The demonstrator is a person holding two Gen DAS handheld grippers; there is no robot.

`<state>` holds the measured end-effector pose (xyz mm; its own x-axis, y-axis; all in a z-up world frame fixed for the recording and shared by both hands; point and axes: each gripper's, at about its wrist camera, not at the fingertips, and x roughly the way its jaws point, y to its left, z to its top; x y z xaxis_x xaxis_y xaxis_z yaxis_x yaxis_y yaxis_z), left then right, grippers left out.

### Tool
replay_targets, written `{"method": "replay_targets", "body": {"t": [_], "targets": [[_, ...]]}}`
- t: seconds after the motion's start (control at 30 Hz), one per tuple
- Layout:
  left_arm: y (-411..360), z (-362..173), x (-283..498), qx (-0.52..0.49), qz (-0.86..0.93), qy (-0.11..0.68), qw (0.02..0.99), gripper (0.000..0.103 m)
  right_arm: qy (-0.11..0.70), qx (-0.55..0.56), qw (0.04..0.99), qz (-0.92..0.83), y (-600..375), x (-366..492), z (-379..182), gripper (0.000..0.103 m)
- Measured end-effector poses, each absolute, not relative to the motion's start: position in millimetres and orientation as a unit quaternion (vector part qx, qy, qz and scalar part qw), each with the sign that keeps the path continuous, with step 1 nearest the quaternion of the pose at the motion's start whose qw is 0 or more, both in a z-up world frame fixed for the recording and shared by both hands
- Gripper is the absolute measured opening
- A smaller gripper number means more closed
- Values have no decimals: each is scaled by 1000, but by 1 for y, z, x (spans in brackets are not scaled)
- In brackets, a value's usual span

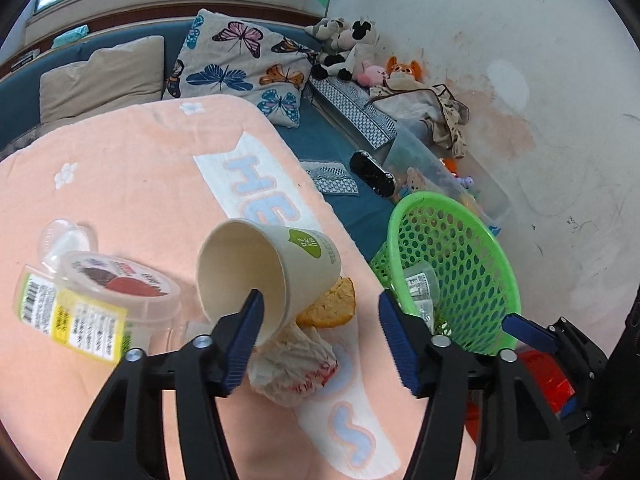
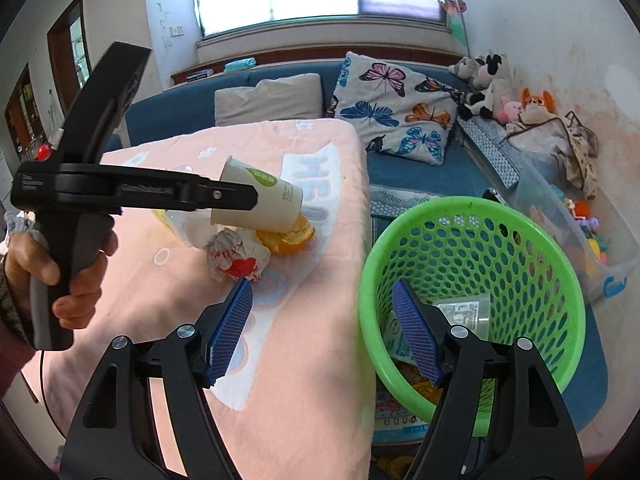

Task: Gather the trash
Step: 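Grasp the paper cup on the table with the left gripper, then grasp the crumpled white wrapper with red print with the right gripper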

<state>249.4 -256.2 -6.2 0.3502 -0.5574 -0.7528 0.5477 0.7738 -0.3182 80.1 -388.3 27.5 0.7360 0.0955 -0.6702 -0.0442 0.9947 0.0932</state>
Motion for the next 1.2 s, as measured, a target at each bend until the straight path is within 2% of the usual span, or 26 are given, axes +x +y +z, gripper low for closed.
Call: {"method": "replay_targets", "body": {"t": [0.03, 0.2, 0.3, 0.87, 1.2], "targets": [[-257, -8, 251, -4, -336, 461, 821, 47, 363, 36, 930, 39, -388, 81, 26, 73], [-255, -13, 254, -12, -345, 461, 818, 11, 367, 40, 928, 50, -385, 88, 22, 73], [-251, -8, 251, -18, -351, 451, 820, 3, 369, 40, 927, 61, -377, 92, 20, 73], [-188, 56, 234, -58, -339, 386, 856, 3, 386, 44, 912, 132, -330, 132, 4, 73], [-155, 70, 229, -62, -323, 370, 869, 3, 401, 32, 906, 133, -309, 166, -14, 73]]}}
